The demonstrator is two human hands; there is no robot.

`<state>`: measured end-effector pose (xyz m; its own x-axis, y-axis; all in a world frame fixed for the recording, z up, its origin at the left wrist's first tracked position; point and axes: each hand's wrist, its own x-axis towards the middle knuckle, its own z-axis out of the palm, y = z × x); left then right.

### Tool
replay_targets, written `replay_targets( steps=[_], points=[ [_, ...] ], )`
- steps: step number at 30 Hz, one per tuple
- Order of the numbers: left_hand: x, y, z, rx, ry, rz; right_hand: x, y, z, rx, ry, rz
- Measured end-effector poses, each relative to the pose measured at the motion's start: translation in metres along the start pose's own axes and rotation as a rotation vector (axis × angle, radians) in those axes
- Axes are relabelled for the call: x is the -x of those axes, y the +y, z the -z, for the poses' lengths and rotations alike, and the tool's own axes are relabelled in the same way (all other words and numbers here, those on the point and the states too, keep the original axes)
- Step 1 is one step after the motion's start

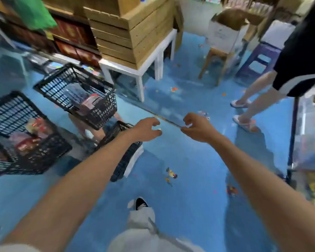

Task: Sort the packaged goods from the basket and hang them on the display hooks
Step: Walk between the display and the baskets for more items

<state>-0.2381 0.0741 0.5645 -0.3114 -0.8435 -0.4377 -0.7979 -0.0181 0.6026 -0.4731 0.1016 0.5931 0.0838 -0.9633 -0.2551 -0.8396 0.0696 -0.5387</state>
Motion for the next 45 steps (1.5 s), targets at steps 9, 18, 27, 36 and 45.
replay_targets(
  steps=[9,18,27,36,45],
  points=[
    [0.049,-0.198,0.16,0.069,0.236,0.304,-0.156,-0.229,-0.101,0.101,-0.237,0.358],
    [0.098,-0.3,0.247,0.276,0.472,0.548,-0.251,-0.392,-0.179,0.142,-0.475,0.619],
    [0.127,-0.374,0.279,0.574,0.642,0.83,-0.305,-0.512,-0.265,0.091,-0.735,0.705],
    [0.112,-0.5,0.274,0.857,0.578,0.84,-0.319,-0.56,-0.399,0.148,-0.812,0.515],
    [0.071,-0.601,0.248,1.117,0.364,0.711,-0.328,-0.557,-0.505,0.165,-0.776,0.128]
  ],
)
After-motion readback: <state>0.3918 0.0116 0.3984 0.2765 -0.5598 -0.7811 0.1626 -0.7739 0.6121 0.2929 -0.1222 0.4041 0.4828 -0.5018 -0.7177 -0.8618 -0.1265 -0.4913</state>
